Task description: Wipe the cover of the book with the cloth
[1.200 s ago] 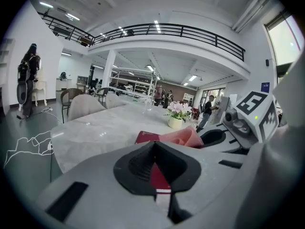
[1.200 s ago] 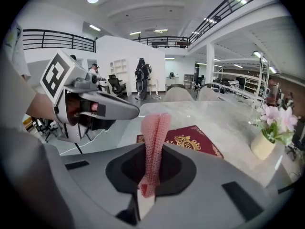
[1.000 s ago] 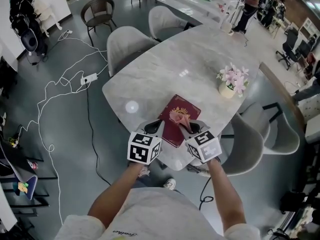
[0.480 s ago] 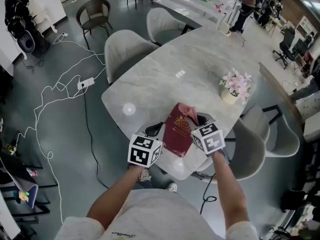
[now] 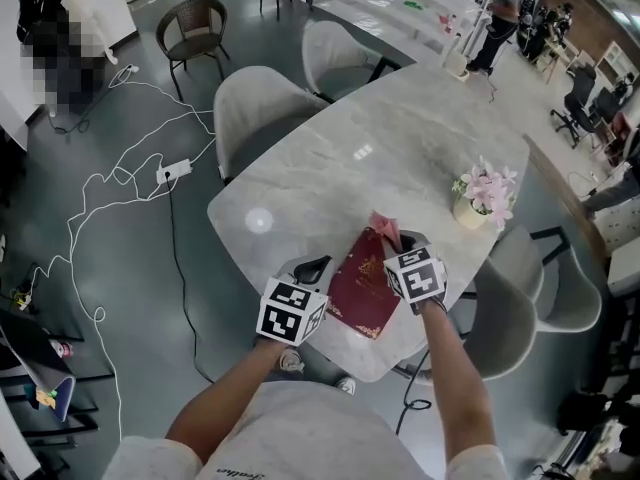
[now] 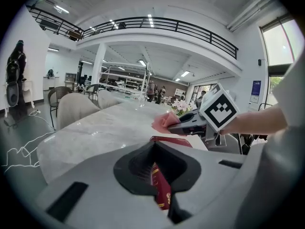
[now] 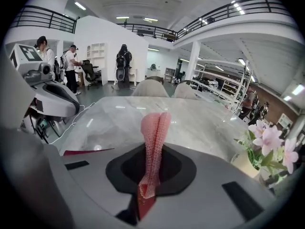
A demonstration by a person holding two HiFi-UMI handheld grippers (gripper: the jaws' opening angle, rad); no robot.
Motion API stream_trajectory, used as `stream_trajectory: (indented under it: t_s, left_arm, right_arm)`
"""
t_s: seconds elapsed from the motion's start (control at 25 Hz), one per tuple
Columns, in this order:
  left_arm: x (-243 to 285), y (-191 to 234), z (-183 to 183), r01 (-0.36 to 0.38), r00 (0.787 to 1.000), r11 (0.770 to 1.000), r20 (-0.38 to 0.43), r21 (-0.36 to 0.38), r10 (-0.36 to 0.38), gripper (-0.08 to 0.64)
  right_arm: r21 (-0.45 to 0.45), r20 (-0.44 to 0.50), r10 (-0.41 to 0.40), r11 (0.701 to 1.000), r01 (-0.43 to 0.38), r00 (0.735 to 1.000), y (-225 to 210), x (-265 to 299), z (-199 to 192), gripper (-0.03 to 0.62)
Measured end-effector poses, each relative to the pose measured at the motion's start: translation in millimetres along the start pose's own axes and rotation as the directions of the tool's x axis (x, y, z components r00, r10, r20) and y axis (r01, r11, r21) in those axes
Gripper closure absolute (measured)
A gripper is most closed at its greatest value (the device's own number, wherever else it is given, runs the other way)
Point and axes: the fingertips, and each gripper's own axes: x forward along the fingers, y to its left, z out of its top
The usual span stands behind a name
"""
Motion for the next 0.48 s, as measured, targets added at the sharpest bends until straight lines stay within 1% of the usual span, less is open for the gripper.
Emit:
stream_trajectory:
  t_s: [0.24, 0.48]
  left_arm:
    - [8, 11, -2, 0.01, 1.0, 1.0, -0.014, 0.002, -0.01, 0.552]
    - [8, 17, -1, 0.012, 1.0, 1.0, -0.011, -0.006, -0.012, 0.552]
  right_arm:
    - [0.009, -0.051, 0.011, 1.0, -0.011, 0.999, 4, 25, -12, 0.574]
    - [0.021, -0.066, 0.03, 0.999, -0.029, 0.997, 10, 32, -19, 0.574]
